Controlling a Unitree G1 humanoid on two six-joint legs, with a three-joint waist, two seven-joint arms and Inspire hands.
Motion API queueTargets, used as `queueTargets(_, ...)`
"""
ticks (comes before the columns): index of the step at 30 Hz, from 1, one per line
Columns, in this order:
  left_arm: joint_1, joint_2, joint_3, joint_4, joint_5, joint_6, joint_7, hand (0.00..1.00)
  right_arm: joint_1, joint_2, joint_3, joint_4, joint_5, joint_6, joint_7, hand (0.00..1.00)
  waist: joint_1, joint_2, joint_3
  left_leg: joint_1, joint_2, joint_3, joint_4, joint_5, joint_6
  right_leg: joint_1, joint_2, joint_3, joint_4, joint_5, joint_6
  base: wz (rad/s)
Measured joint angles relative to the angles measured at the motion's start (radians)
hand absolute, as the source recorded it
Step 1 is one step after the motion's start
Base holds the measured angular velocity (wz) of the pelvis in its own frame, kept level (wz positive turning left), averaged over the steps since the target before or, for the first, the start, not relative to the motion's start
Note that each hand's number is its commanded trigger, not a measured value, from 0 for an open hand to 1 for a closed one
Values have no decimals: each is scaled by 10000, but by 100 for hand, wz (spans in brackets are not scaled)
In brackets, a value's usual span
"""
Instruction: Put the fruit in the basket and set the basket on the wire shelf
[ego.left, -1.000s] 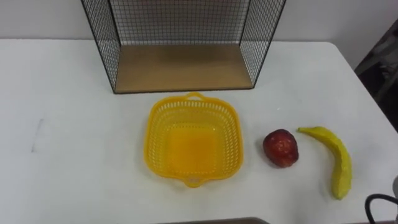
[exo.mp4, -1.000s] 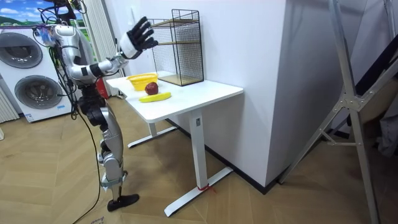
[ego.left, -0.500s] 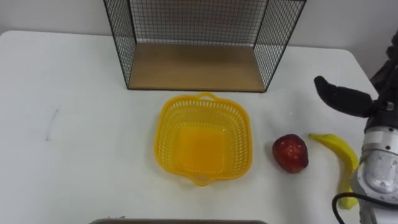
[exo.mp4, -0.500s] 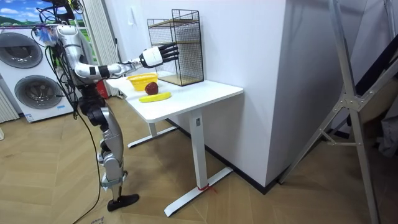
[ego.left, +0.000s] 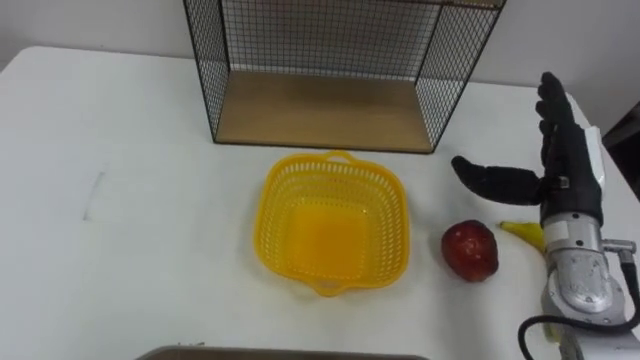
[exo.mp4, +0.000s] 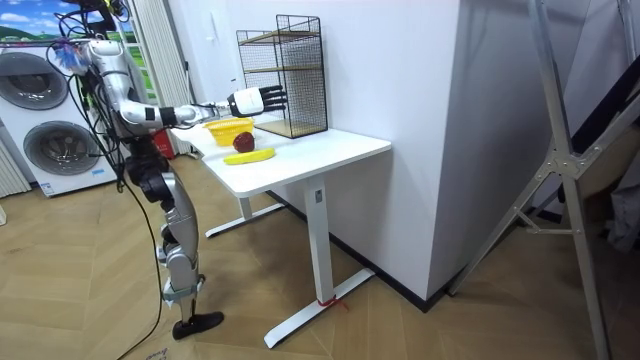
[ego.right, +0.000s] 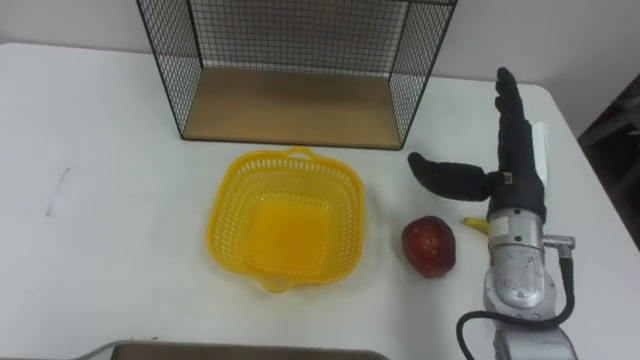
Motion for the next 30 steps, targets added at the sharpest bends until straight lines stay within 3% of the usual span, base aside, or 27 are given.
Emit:
queueTargets(15, -74, 16, -4, 191, -5, 130, 123, 0, 820, 64, 310, 1052, -1100, 16, -9, 0, -106, 185, -59, 137, -1, 10, -20, 0, 0, 136, 2, 2, -23, 4, -5, 0)
queueTargets(30, -65, -19, -16, 445, -7, 234, 278, 0, 1476, 302, 586, 1514, -1550, -2, 664, 0, -122, 129, -81, 144, 2, 5, -39, 6, -9, 165, 2, 27, -2, 14, -22, 0)
